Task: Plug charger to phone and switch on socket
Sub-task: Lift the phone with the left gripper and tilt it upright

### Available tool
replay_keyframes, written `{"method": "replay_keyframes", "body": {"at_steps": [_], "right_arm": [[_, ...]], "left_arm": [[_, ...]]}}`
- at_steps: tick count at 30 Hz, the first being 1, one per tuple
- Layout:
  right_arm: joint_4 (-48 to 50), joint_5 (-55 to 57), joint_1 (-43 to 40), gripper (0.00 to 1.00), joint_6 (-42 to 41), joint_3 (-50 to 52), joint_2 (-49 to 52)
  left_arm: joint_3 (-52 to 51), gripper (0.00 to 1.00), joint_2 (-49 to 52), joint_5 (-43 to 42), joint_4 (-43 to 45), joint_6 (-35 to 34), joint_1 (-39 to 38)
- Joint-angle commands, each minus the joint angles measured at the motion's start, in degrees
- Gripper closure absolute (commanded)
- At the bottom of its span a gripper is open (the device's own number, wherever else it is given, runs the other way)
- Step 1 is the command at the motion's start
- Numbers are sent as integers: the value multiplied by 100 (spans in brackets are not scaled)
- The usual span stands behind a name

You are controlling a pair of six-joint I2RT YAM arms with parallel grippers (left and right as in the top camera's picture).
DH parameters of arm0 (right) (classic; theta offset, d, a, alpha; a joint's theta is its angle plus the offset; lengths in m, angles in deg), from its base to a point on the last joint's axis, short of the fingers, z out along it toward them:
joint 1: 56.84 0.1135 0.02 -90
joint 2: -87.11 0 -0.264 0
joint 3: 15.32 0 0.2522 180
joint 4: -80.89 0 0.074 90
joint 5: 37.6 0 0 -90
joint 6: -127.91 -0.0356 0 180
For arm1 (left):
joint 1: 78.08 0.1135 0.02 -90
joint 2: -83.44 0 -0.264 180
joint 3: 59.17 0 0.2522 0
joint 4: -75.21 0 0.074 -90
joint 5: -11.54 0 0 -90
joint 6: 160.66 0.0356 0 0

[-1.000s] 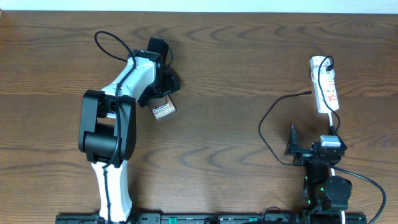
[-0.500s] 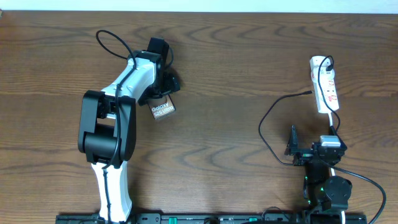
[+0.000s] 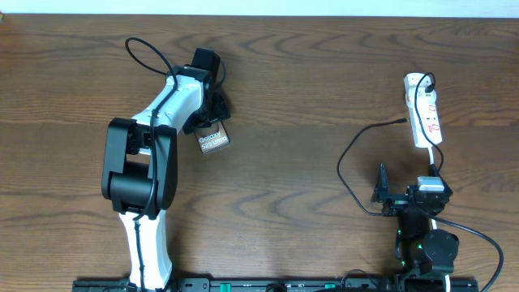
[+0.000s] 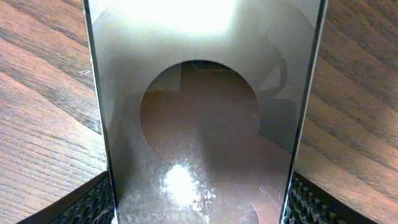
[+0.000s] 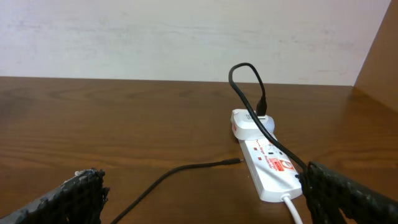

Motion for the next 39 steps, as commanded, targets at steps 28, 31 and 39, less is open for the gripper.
{"method": "replay_keyframes", "body": {"at_steps": [28, 31, 39], "right_arm": [[-24, -33, -11, 1, 26, 7, -31], [-24, -33, -11, 1, 26, 7, -31], [-24, -33, -11, 1, 26, 7, -31]], "left_arm": [[-529, 43, 682, -1088, -461, 70, 31], [-529, 43, 492, -1088, -490, 70, 31], [-529, 42, 262, -1478, -511, 70, 31]]}}
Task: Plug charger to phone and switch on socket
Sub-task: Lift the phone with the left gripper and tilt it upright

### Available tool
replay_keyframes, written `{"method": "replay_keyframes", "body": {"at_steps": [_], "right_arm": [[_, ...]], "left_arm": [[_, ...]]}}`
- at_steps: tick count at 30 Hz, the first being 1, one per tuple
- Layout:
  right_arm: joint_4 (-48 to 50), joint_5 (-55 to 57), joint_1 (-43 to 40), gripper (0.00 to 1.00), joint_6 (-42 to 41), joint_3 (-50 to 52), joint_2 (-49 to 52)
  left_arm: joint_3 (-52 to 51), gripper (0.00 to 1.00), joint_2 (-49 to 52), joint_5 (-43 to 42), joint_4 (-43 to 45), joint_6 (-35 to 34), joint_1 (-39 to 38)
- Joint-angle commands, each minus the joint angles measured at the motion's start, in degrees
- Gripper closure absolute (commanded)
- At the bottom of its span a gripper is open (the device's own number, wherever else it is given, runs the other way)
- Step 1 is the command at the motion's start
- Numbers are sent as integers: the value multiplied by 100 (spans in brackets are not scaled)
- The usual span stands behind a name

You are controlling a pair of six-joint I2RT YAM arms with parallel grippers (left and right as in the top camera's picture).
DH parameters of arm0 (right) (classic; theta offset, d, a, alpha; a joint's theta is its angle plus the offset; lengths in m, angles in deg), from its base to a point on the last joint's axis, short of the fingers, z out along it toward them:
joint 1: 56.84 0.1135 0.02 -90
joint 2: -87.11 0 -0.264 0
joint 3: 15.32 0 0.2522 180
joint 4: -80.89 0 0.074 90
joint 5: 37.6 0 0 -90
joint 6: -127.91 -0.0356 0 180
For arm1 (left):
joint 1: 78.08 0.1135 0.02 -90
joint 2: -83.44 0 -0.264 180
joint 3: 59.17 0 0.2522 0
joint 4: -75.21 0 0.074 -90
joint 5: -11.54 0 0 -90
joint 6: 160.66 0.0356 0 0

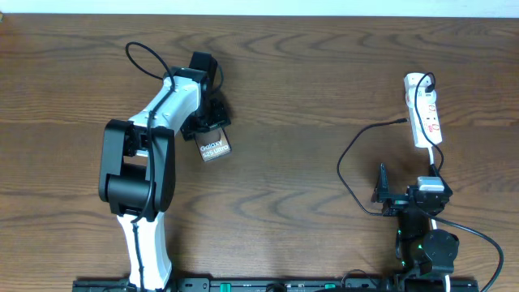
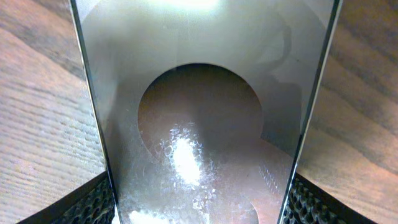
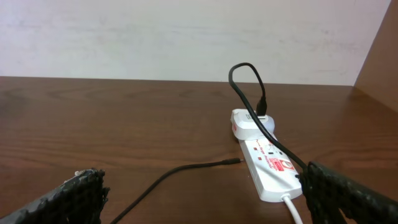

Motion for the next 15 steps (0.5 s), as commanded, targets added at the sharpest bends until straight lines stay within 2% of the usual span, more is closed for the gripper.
{"method": "replay_keyframes", "body": {"at_steps": [1, 9, 15], "right_arm": [[-24, -33, -9, 1, 26, 7, -31], [-24, -33, -9, 1, 26, 7, -31], [-24, -33, -9, 1, 26, 7, -31]], "left_arm": [[-420, 43, 472, -1045, -85, -70, 0], [-420, 43, 472, -1912, -85, -42, 0], [-420, 43, 472, -2439, -85, 306, 0]]}}
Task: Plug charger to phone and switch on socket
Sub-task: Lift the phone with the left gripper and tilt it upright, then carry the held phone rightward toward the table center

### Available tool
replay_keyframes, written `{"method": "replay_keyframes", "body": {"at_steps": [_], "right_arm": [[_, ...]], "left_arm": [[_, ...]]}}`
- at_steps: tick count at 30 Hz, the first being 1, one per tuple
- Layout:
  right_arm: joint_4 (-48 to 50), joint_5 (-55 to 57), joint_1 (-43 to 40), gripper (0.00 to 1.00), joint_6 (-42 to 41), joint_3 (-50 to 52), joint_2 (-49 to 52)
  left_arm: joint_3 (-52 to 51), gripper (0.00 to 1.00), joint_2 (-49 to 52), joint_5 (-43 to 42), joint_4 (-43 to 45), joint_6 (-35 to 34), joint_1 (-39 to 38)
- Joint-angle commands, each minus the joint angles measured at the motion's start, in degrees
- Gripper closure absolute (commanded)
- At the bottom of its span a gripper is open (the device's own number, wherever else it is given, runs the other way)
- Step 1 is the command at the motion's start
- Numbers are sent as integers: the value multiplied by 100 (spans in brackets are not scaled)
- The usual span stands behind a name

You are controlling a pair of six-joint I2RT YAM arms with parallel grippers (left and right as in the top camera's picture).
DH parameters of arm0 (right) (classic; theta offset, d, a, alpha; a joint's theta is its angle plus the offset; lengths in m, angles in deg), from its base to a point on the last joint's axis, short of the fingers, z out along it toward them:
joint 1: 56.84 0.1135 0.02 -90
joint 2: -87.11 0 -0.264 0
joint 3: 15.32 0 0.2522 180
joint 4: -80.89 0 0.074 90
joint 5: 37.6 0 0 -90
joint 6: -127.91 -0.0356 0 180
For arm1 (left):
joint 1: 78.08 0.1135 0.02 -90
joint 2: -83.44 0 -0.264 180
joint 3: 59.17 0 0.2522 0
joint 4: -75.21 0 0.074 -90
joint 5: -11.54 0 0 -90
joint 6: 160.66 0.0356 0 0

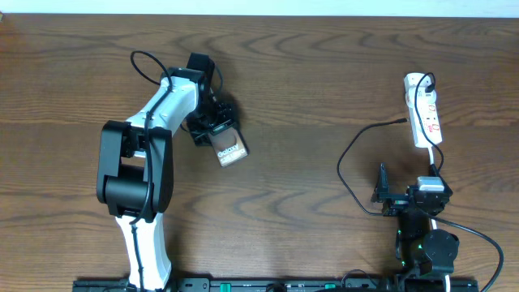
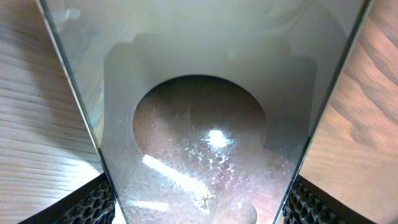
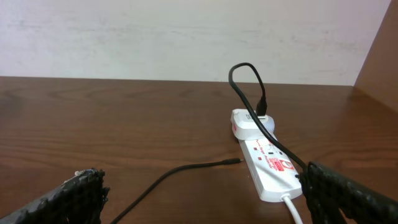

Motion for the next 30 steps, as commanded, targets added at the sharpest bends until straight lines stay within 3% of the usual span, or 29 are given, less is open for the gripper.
{"method": "replay_keyframes", "body": {"at_steps": [1, 8, 19, 25, 30], "right_arm": [[-24, -33, -11, 1, 26, 9, -31], [-24, -33, -11, 1, 26, 9, -31], [-24, -33, -11, 1, 26, 9, -31], [-24, -33, -11, 1, 26, 9, -31], [-24, -33, -11, 1, 26, 9, -31]], "left_arm": [[-367, 43, 531, -848, 44, 319, -50], [-367, 43, 531, -1515, 52, 839, -50], [-369, 43, 531, -1543, 105, 855, -50], [-367, 43, 531, -2433, 219, 1401, -50], [-369, 42, 531, -2546, 240, 1523, -50]]}}
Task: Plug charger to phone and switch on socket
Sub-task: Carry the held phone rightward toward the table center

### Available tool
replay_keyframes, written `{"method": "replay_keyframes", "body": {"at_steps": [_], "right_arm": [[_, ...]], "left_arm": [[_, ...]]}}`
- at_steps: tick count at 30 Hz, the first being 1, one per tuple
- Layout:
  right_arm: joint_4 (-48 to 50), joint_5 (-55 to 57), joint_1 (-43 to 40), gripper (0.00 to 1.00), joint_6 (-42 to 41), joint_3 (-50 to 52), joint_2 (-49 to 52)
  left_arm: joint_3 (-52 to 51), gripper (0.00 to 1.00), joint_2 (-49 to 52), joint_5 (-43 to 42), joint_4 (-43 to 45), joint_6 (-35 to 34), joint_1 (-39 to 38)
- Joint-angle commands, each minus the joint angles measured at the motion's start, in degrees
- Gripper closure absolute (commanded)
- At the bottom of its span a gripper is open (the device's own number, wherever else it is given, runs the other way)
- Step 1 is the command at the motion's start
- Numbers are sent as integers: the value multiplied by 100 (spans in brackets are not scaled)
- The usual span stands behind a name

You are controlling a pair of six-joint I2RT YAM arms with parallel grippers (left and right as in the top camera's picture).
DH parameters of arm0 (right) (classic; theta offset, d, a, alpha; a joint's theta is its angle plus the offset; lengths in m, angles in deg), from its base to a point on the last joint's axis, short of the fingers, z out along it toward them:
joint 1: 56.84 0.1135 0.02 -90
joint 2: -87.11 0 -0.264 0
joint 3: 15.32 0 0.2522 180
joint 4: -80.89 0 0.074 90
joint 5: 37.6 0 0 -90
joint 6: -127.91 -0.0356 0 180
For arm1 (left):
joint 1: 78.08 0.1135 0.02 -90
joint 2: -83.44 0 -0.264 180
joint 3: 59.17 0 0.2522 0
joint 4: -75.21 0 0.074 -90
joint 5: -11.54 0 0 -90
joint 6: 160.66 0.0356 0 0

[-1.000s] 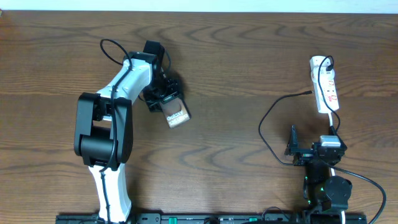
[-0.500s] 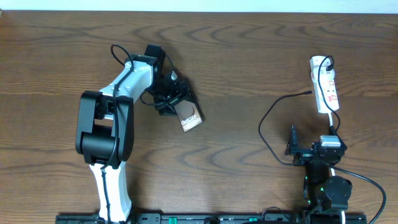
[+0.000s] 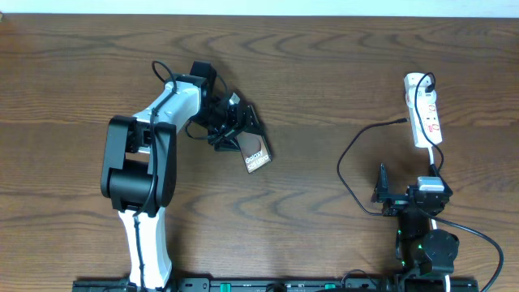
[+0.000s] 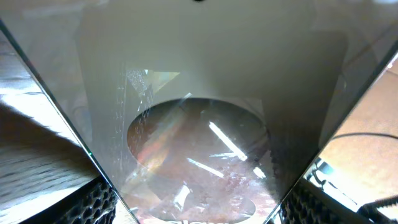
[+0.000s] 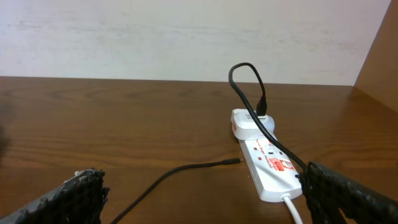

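Observation:
The phone (image 3: pixel 255 152), a dark slab with a "Galaxy" sticker, sticks out to the lower right from my left gripper (image 3: pixel 229 124), which is shut on its other end. Its glossy screen (image 4: pixel 199 118) fills the left wrist view, between the black pads (image 4: pixel 93 204). The white power strip (image 3: pixel 424 109) lies at the far right with the charger adapter (image 5: pixel 249 122) plugged in. The black cable (image 3: pixel 349 166) loops left, and its free plug tip (image 5: pixel 236 162) rests on the wood. My right gripper (image 5: pixel 205 208) is open, near the front edge, facing the strip (image 5: pixel 268 163).
The wooden table (image 3: pixel 324 235) ends at a pale wall behind the strip. The strip's white mains lead (image 5: pixel 292 208) runs back beside my right gripper. The left arm's own black cable (image 3: pixel 166 73) loops above its wrist.
The left gripper has swung the phone further right and turned it, so its free end now points to the lower right. The right arm, cable and strip have not moved.
The left gripper held the phone at the back left, sticker end towards the front. Over the following moments the phone sat a little lower, then further right and turned. Now it lies nearer the table's middle. The right arm stayed still.

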Motion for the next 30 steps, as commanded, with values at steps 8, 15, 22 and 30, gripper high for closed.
{"method": "replay_keyframes", "body": {"at_steps": [8, 15, 22, 30], "right_arm": [[-24, -33, -9, 1, 26, 7, -31], [-24, -33, -9, 1, 26, 7, -31], [-24, -33, -9, 1, 26, 7, -31], [-24, -33, -9, 1, 26, 9, -31]], "left_arm": [[-164, 43, 297, -577, 39, 855, -44], [-164, 43, 297, -1327, 146, 1209, -44], [-164, 43, 297, -2522, 452, 1274, -44], [-164, 43, 297, -3418, 549, 1272, -44]]}}
